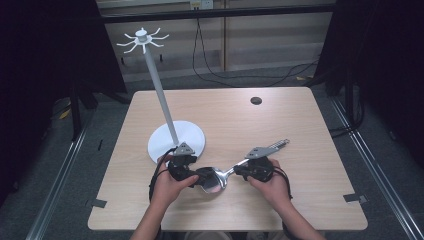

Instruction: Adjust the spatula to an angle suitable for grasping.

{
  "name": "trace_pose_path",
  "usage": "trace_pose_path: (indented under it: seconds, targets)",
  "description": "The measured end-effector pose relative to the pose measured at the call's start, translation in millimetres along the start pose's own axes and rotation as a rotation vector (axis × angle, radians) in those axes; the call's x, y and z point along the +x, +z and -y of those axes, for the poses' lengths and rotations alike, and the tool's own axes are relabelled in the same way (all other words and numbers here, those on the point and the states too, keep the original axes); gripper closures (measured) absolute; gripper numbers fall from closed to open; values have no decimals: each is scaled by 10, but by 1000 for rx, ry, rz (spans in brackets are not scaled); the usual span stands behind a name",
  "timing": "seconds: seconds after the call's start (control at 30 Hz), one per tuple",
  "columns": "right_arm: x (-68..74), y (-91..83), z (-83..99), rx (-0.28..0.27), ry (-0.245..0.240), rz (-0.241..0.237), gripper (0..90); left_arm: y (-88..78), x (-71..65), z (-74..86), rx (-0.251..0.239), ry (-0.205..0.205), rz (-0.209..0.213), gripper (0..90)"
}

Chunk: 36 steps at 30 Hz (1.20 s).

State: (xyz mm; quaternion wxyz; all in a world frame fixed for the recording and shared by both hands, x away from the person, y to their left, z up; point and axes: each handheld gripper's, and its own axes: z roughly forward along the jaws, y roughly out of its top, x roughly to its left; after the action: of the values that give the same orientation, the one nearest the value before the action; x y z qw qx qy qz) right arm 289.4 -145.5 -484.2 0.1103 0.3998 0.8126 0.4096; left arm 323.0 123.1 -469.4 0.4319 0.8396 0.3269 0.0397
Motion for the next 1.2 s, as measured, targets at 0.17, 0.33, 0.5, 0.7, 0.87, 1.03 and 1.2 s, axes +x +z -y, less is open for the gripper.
trace_pose_path:
  seconds: [0.17,0.33,0.5,0.7,0.87,1.03,1.2]
  targets:
    - [-150,-197,85,-2,5,43,828,14,-24,-8,5,0,0,83]
    - [-273,-345,161,-5,19,77,787,24,-41,-53,7,5,-6,85]
    - [-375,-442,218,0,25,95,701,56,-46,-69,17,5,-6,88]
    - [-482,-515,257,6,37,118,601,107,-59,-106,40,20,-2,92]
    - [-518,-538,290,19,36,123,520,142,-83,-140,52,25,-3,108]
    - [-556,-577,312,36,29,128,403,223,-137,-225,88,52,-6,123]
    - [-586,-570,357,55,42,119,341,292,-155,-273,122,70,-15,143]
